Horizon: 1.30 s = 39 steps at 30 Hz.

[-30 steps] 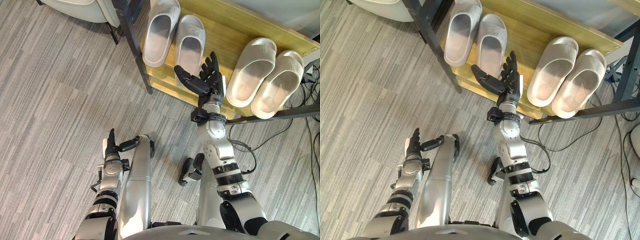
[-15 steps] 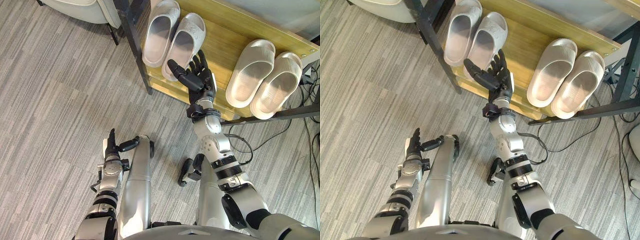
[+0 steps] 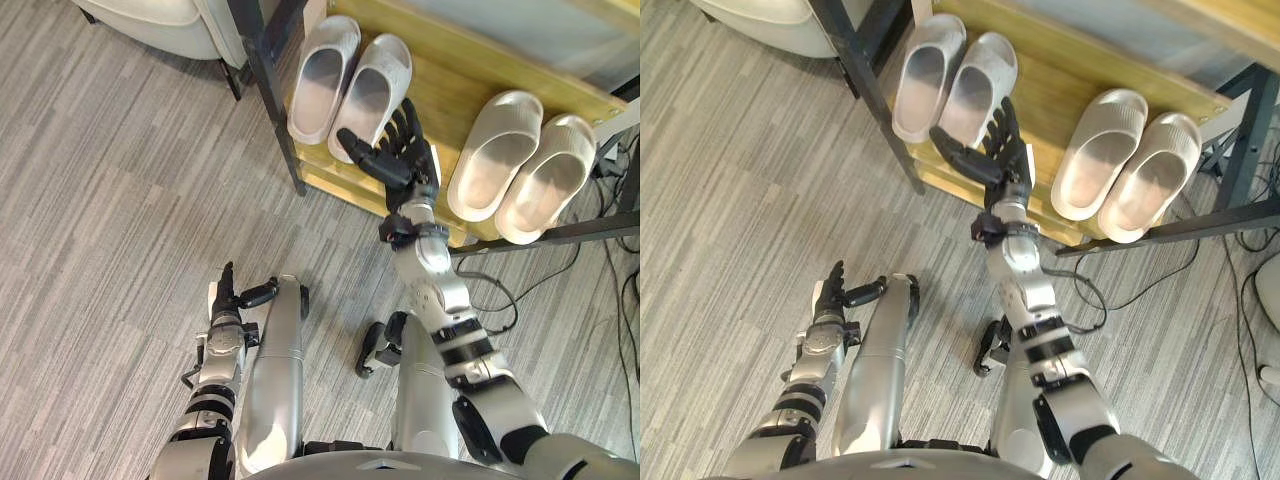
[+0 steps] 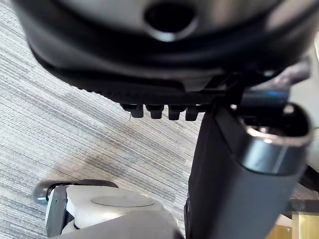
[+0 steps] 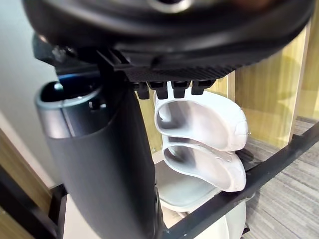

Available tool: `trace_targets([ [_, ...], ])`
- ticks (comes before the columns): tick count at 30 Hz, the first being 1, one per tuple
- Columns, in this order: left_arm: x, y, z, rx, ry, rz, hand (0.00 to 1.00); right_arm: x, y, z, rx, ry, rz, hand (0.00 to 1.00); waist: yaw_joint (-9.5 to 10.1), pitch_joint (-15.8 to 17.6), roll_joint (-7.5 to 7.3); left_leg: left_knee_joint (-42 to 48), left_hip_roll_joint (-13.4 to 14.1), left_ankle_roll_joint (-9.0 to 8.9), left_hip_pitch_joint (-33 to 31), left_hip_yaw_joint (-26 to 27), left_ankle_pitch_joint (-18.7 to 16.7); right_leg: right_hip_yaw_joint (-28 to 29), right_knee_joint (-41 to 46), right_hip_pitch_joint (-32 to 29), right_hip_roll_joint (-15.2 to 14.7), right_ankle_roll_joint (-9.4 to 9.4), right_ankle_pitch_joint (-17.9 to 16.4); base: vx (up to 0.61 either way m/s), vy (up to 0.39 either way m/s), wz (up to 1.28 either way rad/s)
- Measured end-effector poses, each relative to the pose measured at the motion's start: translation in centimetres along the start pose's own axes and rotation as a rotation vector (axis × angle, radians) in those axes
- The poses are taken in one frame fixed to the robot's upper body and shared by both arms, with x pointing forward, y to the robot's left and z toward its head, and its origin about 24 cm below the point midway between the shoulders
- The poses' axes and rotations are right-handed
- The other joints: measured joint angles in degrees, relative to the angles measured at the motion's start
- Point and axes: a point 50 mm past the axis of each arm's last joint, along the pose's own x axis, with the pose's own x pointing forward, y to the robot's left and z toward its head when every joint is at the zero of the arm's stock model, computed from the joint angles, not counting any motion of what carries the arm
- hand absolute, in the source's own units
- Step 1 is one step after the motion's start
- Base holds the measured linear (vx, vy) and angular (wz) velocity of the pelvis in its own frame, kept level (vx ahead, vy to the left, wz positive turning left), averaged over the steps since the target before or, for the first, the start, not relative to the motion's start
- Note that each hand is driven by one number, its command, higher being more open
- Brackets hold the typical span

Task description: Organize the slippers on the shoe rack

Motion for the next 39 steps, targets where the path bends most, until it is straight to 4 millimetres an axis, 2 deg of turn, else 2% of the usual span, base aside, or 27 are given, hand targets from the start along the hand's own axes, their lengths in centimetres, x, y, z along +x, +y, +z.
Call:
trace_targets([
  [2,-0.1,0.3,-0.7,0.074,0.020,-0.025,1.00,-1.8,-1.5,-1.7,-0.080,0.064,-0.012,1.00,-0.56,-0.6,-0.97,-4.1,0.5,0.12,4.2,1.5,0.6,-0.1,-4.4,3.9,0.1,0.43,1.4,0.08,0.056,-0.06],
  [4,-0.1,0.5,-1.1,0.110,0.034,-0.037,1.00,-2.6,-2.2,-2.5,-0.106,0.101,-0.018,1.00,-0.97,-1.0,-1.55,-6.2,0.5,0.30,6.4,2.0,1.0,0.0,-6.9,5.9,0.3,0.63,2.3,0.11,0.072,-0.07],
  [6,-0.2,0.5,-2.0,0.182,0.066,-0.079,1.00,-4.1,-3.6,-3.8,-0.143,0.160,-0.034,1.00,-1.97,-1.8,-2.70,-10.7,0.4,0.69,11.2,3.2,1.8,0.0,-12.1,10.4,0.5,1.30,4.0,0.13,0.089,-0.09],
  [9,-0.5,0.5,-3.4,0.267,0.108,-0.120,1.00,-5.7,-4.9,-4.7,-0.199,0.209,-0.043,1.00,-3.18,-3.7,-3.87,-15.7,0.2,1.28,16.2,4.5,2.7,0.1,-18.1,14.9,0.6,2.13,6.2,0.11,0.068,-0.13],
  [11,-0.8,0.1,-4.0,0.291,0.127,-0.145,1.00,-6.6,-5.5,-5.0,-0.224,0.229,-0.047,1.00,-3.43,-4.3,-4.24,-18.3,0.1,1.41,19.1,5.4,3.1,0.1,-21.0,17.4,0.7,2.39,7.3,0.12,0.061,-0.15],
  [16,-2.8,-1.4,-7.3,0.377,0.215,-0.253,1.00,-10.4,-6.8,-5.6,-0.377,0.280,-0.024,1.00,-5.71,-8.1,-4.60,-29.7,-0.7,2.02,29.0,7.5,6.4,-0.1,-34.0,26.5,1.5,3.32,12.5,0.10,0.038,-0.14],
  [18,-3.4,-1.9,-8.1,0.390,0.233,-0.279,1.00,-11.7,-7.2,-6.0,-0.411,0.308,-0.030,1.00,-5.86,-9.2,-4.62,-33.6,-0.9,1.96,31.8,8.4,7.7,0.0,-37.6,28.7,1.7,3.47,14.2,0.09,0.016,-0.13],
  [21,-4.8,-2.5,-9.9,0.425,0.281,-0.323,1.00,-14.9,-8.5,-7.6,-0.474,0.422,-0.063,1.00,-6.82,-12.1,-3.58,-40.9,-1.4,2.04,36.5,9.1,10.8,-0.2,-44.9,33.2,2.3,3.89,17.5,0.07,-0.002,-0.07],
  [23,-5.4,-2.7,-10.6,0.445,0.302,-0.347,1.00,-17.2,-9.4,-9.4,-0.506,0.539,-0.077,1.00,-7.32,-13.4,-2.30,-46.7,-1.4,1.90,40.3,10.3,13.4,0.2,-49.8,35.9,3.1,3.86,20.0,0.06,-0.021,-0.20],
  [30,-6.8,-4.2,-11.7,0.498,0.310,-0.437,1.00,-22.8,-11.6,-13.7,-0.519,0.854,-0.140,1.00,-8.55,-16.0,0.66,-57.9,-1.0,1.28,47.0,11.1,19.7,0.7,-54.5,38.7,4.8,3.11,23.3,-0.05,-0.027,-0.09],
  [33,-7.2,-5.0,-11.1,0.506,0.264,-0.475,1.00,-24.0,-12.3,-14.3,-0.513,0.912,-0.182,1.00,-8.55,-16.3,1.09,-61.2,-0.8,1.42,48.5,11.5,21.9,1.3,-55.3,38.7,5.3,2.85,24.3,-0.11,-0.005,-0.10],
  [39,-8.2,-6.5,-9.2,0.450,0.134,-0.602,1.00,-24.9,-14.3,-14.3,-0.516,0.953,-0.303,1.00,-8.68,-17.1,1.97,-63.9,-1.0,1.55,49.3,11.7,23.7,1.9,-57.1,38.7,5.7,3.07,26.4,-0.11,0.025,-0.03],
])
